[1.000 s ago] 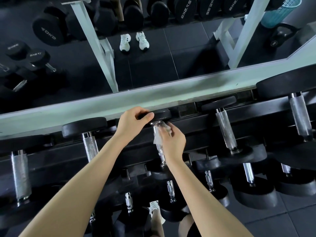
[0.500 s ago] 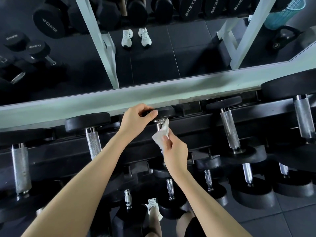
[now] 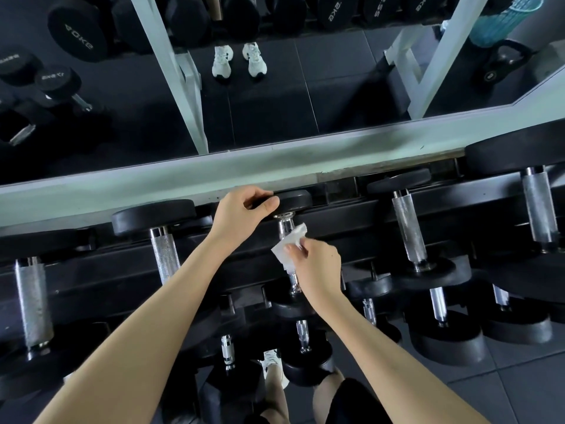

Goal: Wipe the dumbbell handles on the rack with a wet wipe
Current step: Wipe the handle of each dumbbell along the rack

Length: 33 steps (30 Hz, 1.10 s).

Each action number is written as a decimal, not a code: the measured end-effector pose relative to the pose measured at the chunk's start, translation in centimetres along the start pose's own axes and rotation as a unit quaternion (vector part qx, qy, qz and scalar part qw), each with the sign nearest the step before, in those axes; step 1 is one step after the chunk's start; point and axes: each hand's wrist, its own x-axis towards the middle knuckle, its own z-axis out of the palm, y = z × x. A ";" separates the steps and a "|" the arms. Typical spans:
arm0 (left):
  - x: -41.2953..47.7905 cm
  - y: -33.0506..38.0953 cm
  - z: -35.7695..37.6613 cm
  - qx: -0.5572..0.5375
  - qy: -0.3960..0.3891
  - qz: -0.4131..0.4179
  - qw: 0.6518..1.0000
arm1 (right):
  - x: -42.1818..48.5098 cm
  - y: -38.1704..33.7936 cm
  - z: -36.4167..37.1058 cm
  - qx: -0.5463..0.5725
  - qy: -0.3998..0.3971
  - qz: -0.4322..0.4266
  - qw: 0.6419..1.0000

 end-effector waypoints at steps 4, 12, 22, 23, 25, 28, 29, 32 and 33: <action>0.0 0.0 0.4 0.019 0.008 0.001 1.000 | 2.9 -3.1 -0.5 0.043 0.012 0.037 0.998; 0.1 0.3 0.1 0.012 -0.006 -0.007 1.000 | 0.1 0.7 -0.4 0.050 -0.029 -0.003 0.998; 0.0 0.5 0.2 0.016 -0.008 0.001 1.000 | -0.1 3.0 -1.3 -0.122 -0.112 -0.016 0.986; 0.0 0.5 0.1 0.020 -0.010 0.002 1.000 | 0.3 2.8 -1.1 -0.075 -0.121 0.002 0.990; 0.0 0.4 -0.1 0.029 -0.014 0.000 0.999 | 0.6 2.7 -0.5 0.046 -0.133 0.030 0.990; 0.2 0.7 -0.4 0.057 -0.038 -0.001 0.998 | 0.6 3.3 -0.3 0.228 -0.167 0.079 0.956; 0.3 1.1 -0.3 0.089 -0.045 0.011 0.995 | 0.8 3.3 -0.5 0.266 -0.192 0.089 0.940; 0.5 3.0 0.8 0.232 -0.055 0.069 0.969 | 1.4 3.7 -1.2 0.304 -0.232 0.095 0.919; 0.7 3.6 1.2 0.267 -0.056 0.089 0.958 | 1.4 3.7 -1.3 0.306 -0.232 0.094 0.919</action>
